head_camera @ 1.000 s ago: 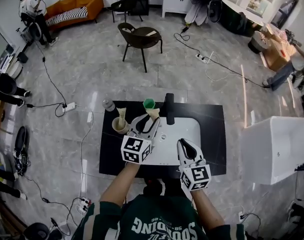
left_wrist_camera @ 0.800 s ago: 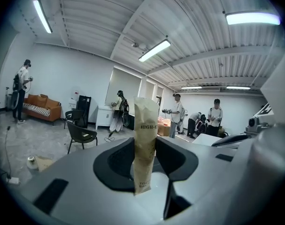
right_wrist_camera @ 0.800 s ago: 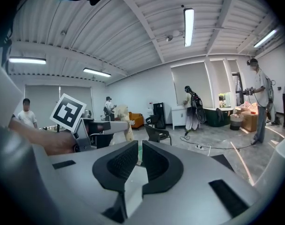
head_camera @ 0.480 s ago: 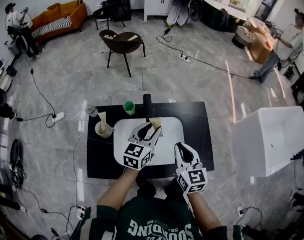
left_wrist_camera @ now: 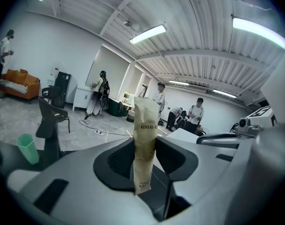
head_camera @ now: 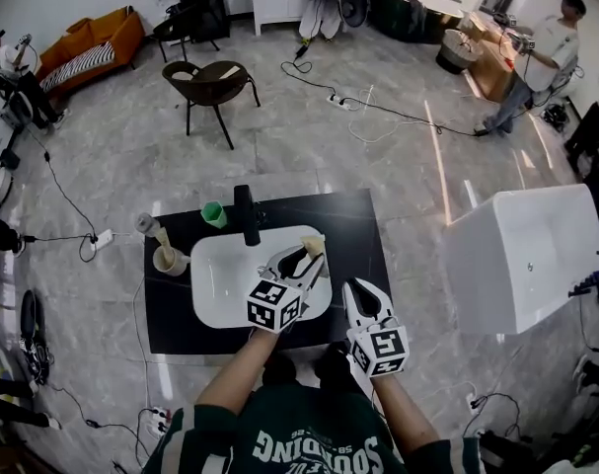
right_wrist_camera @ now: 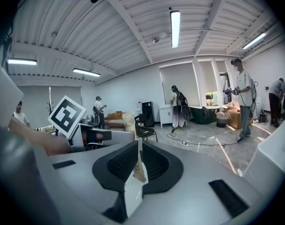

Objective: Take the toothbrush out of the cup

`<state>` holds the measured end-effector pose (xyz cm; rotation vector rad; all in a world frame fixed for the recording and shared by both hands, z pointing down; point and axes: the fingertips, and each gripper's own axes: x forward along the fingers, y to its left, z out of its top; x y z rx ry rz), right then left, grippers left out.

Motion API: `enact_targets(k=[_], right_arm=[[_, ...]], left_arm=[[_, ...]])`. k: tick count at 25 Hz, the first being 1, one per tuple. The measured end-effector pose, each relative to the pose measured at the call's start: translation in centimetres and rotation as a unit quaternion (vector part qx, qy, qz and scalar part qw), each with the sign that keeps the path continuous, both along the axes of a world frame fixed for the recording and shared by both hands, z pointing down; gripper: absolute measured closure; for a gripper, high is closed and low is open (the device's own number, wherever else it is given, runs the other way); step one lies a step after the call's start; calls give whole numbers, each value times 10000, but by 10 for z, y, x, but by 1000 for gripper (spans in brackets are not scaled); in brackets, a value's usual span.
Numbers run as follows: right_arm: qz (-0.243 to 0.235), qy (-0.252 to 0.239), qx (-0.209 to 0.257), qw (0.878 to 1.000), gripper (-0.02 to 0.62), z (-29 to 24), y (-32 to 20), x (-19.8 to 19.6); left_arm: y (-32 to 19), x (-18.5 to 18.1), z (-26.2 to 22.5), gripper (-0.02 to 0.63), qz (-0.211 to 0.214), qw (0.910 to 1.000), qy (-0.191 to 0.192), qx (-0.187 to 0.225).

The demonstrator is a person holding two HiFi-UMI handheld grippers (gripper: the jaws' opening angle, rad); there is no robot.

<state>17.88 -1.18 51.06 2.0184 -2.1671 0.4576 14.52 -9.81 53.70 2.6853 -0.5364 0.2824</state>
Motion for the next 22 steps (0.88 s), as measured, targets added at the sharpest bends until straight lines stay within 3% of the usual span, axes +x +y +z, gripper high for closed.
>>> enact_targets(k=[14,22], right_arm=[[566,-125,-177,9982,552,20,47,105],[670,-171,-301,9972,552,34,73,141]], left_arm=[[54,110,53,460,641,9948,-292,-742],[85,153,89,460,725,9849,-423,-1516]])
